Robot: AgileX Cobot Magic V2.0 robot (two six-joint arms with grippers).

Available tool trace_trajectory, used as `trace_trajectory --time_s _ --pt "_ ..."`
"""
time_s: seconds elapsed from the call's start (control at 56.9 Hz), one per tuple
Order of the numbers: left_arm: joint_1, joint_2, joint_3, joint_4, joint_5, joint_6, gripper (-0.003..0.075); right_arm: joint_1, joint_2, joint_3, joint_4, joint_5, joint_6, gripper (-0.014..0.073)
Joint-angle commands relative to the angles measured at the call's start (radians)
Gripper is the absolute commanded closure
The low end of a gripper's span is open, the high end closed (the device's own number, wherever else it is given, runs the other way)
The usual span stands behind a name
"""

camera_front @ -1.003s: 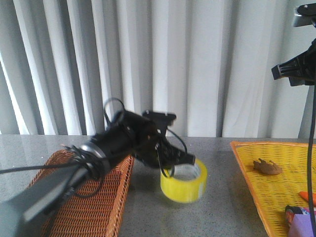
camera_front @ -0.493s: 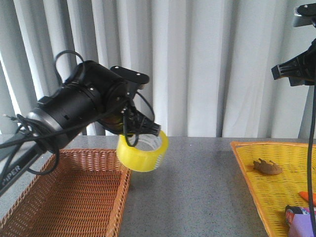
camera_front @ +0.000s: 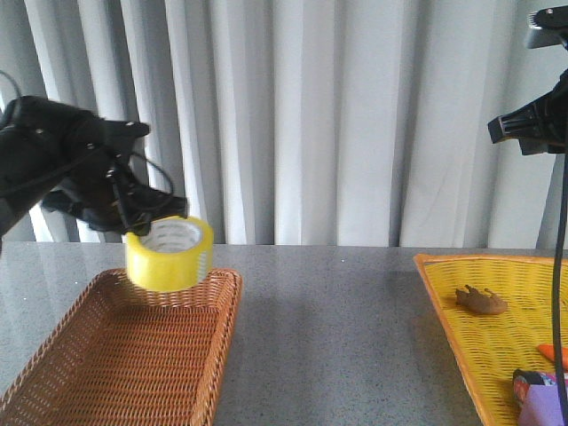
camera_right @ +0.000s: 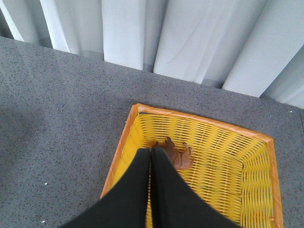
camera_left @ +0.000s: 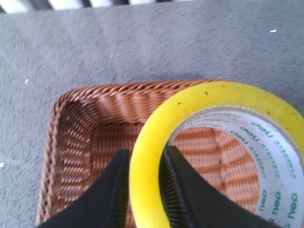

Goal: Transfer tape with both arms
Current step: 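Move the tape over the brown basket and lower it inside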

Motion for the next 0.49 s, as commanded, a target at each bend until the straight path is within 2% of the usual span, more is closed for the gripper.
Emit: trace_trajectory --time_s 0.0,0.281,0.475 --pt "0.033 -0.066 0.052 -0.062 -0.094 0.020 0.0608 -0.005 -0.044 -0.028 -0.001 -0.061 0.000 0.0602" --pt "0.046 -0.066 0.334 -0.073 -0.243 0.031 0.0608 -0.005 -0.044 -0.028 -0.001 -0.061 0.000 0.0602" --pt "0.046 -0.066 0.446 -0.072 -0.314 0.025 0.0605 -0.005 -0.044 -0.028 -0.001 -0.061 0.000 0.0602"
